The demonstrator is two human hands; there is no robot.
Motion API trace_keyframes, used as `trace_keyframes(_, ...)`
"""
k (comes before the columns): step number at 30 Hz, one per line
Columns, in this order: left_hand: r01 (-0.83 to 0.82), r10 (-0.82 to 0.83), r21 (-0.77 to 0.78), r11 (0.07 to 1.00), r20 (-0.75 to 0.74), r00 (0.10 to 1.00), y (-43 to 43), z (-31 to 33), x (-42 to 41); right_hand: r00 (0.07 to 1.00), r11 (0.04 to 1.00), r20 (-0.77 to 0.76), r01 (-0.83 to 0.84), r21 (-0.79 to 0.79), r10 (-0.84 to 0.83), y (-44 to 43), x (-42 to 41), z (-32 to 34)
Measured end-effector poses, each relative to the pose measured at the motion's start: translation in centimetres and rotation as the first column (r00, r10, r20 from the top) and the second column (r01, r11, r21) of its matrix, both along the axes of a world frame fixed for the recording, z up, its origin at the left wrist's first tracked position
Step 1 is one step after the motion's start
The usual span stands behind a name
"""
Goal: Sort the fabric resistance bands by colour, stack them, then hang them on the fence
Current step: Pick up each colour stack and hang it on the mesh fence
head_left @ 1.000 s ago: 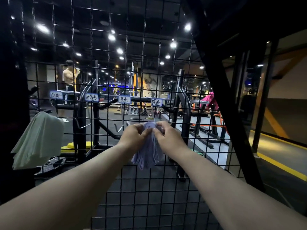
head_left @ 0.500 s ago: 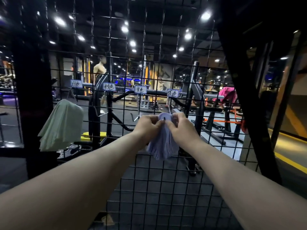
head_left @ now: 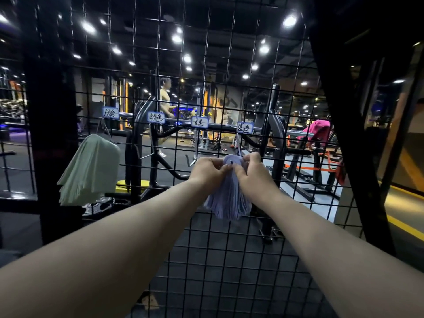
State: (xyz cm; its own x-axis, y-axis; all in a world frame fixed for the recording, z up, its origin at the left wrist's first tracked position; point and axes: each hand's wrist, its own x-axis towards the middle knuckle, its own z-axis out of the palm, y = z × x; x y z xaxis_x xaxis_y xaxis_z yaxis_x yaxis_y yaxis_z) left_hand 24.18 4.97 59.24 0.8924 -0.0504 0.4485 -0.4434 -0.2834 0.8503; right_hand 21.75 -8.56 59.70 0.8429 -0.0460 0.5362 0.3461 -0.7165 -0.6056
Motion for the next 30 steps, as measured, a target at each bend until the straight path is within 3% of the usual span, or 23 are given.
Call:
trace_keyframes(8, 0.051, -0.053, 0.035, 0.998, 0.063, 0.997, 0.8, -2.0, -0.8, 0.997, 0.992, -0.044, -0.055, 0.111, 0.06, -0.1, 0.0, -1.0)
trace_keyframes(13, 0.036, -0.057, -0.171, 0.985, -0.121, 0.991, 0.8, -2.2, -0.5, 0.993, 0.984, -0.073, -0.084, 0.155, 0.096, -0.4, 0.2, -0.9)
trace_keyframes(16, 0.028, -0.059, -0.186, 0.982, -0.164, 0.985, 0.9, -2.1, -0.4, 0.993, 0.984, -0.08, -0.071, 0.163, 0.085, -0.6, 0.4, -1.0)
trace_keyframes(22, 0.043, -0.032, 0.136, 0.99, -0.083, 0.996, 1.4, -2.4, -1.1, 0.989, 0.982, -0.128, -0.052, 0.182, 0.076, -0.8, 0.7, -1.4)
trace_keyframes(26, -0.032, 0.017, 0.401, 0.915, 0.042, 0.999, 1.2, -3.7, -1.6, 0.997, 0.977, -0.051, -0.054, 0.205, 0.066, -0.5, 0.5, -2.4)
trace_keyframes(30, -0.054, 0.02, 0.484, 0.873, 0.075, 0.997, 0.9, -4.7, -1.8, 0.995, 0.986, -0.071, -0.058, 0.156, 0.07, -0.4, 0.3, -3.6)
